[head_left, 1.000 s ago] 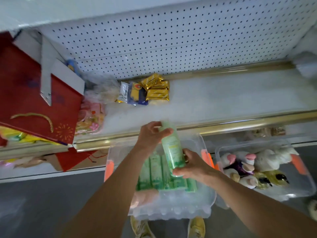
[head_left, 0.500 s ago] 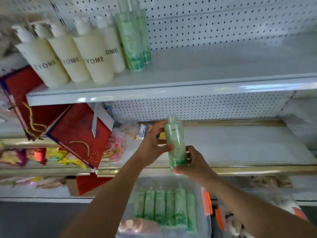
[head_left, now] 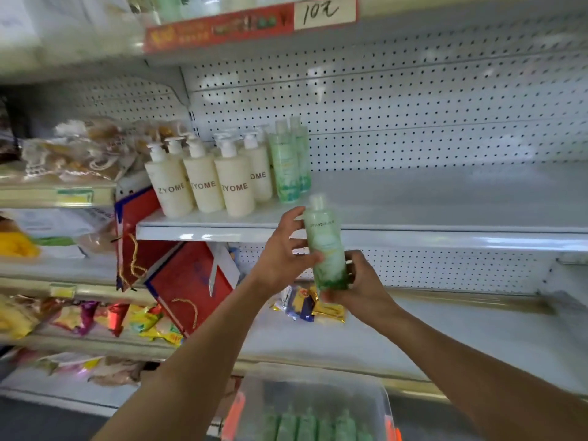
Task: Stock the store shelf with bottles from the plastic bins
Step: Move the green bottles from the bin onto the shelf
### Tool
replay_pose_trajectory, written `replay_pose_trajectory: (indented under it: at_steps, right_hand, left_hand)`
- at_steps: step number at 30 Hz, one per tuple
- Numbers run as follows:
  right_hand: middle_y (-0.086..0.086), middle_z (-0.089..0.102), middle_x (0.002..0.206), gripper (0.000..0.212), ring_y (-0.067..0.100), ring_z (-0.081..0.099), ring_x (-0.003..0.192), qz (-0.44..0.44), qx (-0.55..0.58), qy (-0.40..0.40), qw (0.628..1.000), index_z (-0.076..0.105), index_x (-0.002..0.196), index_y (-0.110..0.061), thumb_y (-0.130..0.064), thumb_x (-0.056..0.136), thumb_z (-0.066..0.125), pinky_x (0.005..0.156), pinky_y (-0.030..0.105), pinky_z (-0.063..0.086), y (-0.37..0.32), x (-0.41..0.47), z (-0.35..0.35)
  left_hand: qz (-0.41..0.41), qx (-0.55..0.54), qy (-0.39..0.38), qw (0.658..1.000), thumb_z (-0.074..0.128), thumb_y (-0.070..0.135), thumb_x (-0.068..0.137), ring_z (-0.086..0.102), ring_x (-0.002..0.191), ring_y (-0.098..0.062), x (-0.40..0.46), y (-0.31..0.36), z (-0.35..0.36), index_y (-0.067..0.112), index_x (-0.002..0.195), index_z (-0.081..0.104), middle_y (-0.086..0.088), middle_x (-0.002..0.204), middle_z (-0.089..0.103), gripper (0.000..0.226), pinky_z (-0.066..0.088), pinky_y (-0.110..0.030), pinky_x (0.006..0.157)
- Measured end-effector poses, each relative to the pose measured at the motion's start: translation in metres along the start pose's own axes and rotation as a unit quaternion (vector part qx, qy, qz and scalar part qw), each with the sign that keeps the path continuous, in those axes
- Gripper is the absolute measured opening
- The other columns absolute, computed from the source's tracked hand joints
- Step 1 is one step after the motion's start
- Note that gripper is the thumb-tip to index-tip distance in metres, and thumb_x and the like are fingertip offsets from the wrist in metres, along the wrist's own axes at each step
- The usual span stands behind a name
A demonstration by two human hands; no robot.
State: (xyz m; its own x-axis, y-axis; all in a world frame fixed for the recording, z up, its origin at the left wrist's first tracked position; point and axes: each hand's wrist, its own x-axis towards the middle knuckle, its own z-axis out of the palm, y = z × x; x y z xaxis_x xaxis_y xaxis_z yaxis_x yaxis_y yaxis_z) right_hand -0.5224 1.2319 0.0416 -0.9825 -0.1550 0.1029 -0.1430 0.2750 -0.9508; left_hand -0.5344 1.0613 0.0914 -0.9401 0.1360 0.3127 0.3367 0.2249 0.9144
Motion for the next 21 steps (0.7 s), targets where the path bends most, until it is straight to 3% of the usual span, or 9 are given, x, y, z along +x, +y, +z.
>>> replay_pose_trajectory:
  at_steps: [4,10,15,21]
  right_hand:
    - [0.004,0.061,0.101,0.065,0.02,0.067,0.083,-0.032,-0.005,0.003,0.999,0.045,0.112,-0.024,-0.009,0.063,0.084,0.071,0.037,0.058,-0.023,0.012,0.008]
    - [0.004,0.061,0.101,0.067,0.02,0.065,0.092,-0.059,-0.008,0.013,0.998,0.044,0.114,-0.022,-0.008,0.063,0.085,0.082,0.041,0.056,-0.055,0.041,0.027]
    - [0.005,0.062,0.101,0.069,0.021,0.065,0.091,-0.076,-0.002,0.021,0.997,0.044,0.114,-0.022,-0.01,0.061,0.087,0.081,0.045,0.057,-0.076,0.071,0.046]
    - [0.001,0.063,0.099,0.069,0.016,0.065,0.09,-0.089,-0.014,0.039,0.995,0.043,0.116,-0.026,-0.011,0.063,0.086,0.073,0.029,0.055,-0.092,0.109,0.064]
  left_hand:
    - [0.029,0.011,0.027,0.999,0.081,0.002,0.073,0.067,0.092,-0.003,0.009,0.013,-0.018,0.029,0.137,0.036,0.008,0.122,0.055,0.083,0.054,-0.017,0.067]
    - [0.056,0.038,0.045,0.997,0.081,0.005,0.074,0.066,0.099,-0.013,0.03,0.027,-0.053,0.028,0.139,0.034,0.008,0.122,0.054,0.083,0.055,-0.02,0.07]
    - [0.081,0.068,0.052,0.993,0.082,0.008,0.072,0.066,0.09,-0.001,0.052,0.034,-0.086,0.037,0.132,0.036,0.015,0.117,0.054,0.08,0.054,-0.017,0.066]
    - [0.101,0.093,0.05,0.989,0.084,0.011,0.069,0.066,0.091,-0.005,0.085,0.031,-0.119,0.044,0.125,0.039,0.011,0.118,0.056,0.079,0.055,-0.023,0.069]
